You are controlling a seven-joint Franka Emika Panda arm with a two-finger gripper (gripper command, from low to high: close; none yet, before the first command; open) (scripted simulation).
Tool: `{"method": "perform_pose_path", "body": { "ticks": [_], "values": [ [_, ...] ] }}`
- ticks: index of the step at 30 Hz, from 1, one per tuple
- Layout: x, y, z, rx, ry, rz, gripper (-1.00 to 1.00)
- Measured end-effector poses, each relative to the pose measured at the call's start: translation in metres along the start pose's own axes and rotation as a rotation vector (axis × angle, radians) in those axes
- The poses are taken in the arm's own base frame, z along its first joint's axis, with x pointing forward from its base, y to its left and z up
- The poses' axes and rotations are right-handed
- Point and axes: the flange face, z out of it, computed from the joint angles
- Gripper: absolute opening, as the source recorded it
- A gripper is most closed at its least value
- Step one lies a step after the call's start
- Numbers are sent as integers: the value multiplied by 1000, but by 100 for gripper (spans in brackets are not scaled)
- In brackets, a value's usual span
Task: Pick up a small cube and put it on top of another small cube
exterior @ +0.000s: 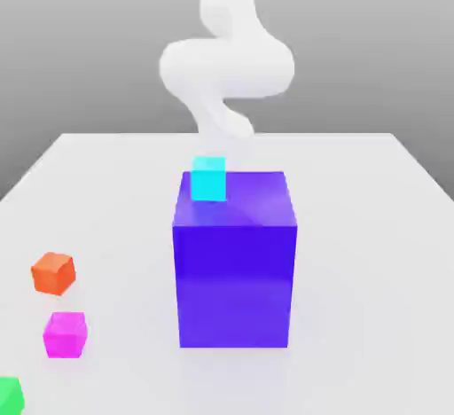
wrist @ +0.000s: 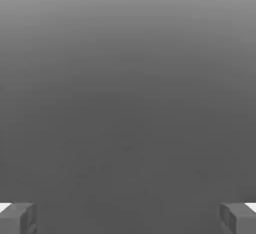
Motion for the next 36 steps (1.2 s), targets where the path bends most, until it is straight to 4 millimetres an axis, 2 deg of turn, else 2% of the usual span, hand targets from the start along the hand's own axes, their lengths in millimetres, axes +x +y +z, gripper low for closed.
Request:
{"method": "perform_pose_path", "body": {
  "ticks": [3, 7, 12, 16, 20, 24, 25, 29, 30, 36],
  "values": [
    [15, 24, 66, -105, -13, 161, 0],
    [29, 71, 143, -236, -23, 372, 0],
    [36, 147, 228, -394, -24, 640, 0],
    [30, 218, 283, -518, -19, 857, 0],
    [17, 302, 323, -644, 0, 1098, 0],
    [-18, 367, 358, -760, 5, 1296, 0],
    [-24, 378, 366, -774, 7, 1320, 0],
    [-46, 406, 401, -787, 9, 1341, 0],
    [-51, 412, 408, -787, 9, 1342, -100],
    [-53, 415, 412, -786, 11, 1342, -100]
  ]
}}
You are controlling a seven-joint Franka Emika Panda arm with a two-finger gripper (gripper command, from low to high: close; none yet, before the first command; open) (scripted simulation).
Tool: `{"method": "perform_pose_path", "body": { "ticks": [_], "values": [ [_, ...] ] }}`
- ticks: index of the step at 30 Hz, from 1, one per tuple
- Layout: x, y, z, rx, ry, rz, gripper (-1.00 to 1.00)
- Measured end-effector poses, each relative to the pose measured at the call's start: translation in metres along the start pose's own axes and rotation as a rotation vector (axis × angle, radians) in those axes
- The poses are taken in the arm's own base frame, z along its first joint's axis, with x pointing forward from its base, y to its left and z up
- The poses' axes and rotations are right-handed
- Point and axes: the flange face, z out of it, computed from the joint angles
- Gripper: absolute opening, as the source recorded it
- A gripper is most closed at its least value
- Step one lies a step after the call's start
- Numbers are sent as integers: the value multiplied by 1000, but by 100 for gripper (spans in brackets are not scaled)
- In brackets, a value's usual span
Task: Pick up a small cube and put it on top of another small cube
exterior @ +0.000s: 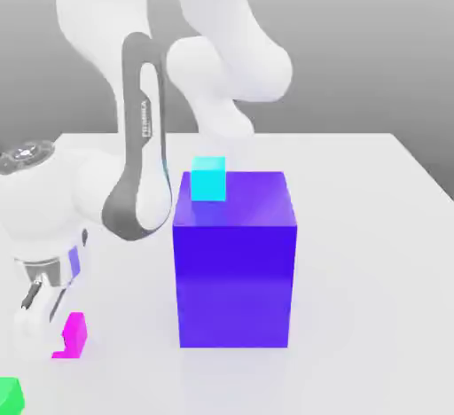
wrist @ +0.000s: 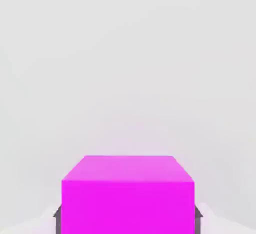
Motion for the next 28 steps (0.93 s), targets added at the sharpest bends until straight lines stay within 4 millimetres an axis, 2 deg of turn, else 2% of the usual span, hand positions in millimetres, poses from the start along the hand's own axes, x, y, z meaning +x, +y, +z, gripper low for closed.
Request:
{"method": "perform_pose_path", "body": {
  "ticks": [2, 7, 18, 19, 20, 22, 23, 28],
  "values": [
    [0, -1, -11, 0, -1, 1, -100],
    [-1, -4, -62, -1, -1, 18, -100],
    [-42, -109, -108, -1, -1, 471, -100],
    [-46, -117, -110, -1, -1, 506, -100],
    [-48, -121, -102, 0, 0, 523, -100],
    [-50, -124, -75, 0, 0, 536, -100],
    [-50, -124, -61, 0, 0, 538, 100],
    [-50, -124, -61, 0, 0, 538, 100]
  ]
}}
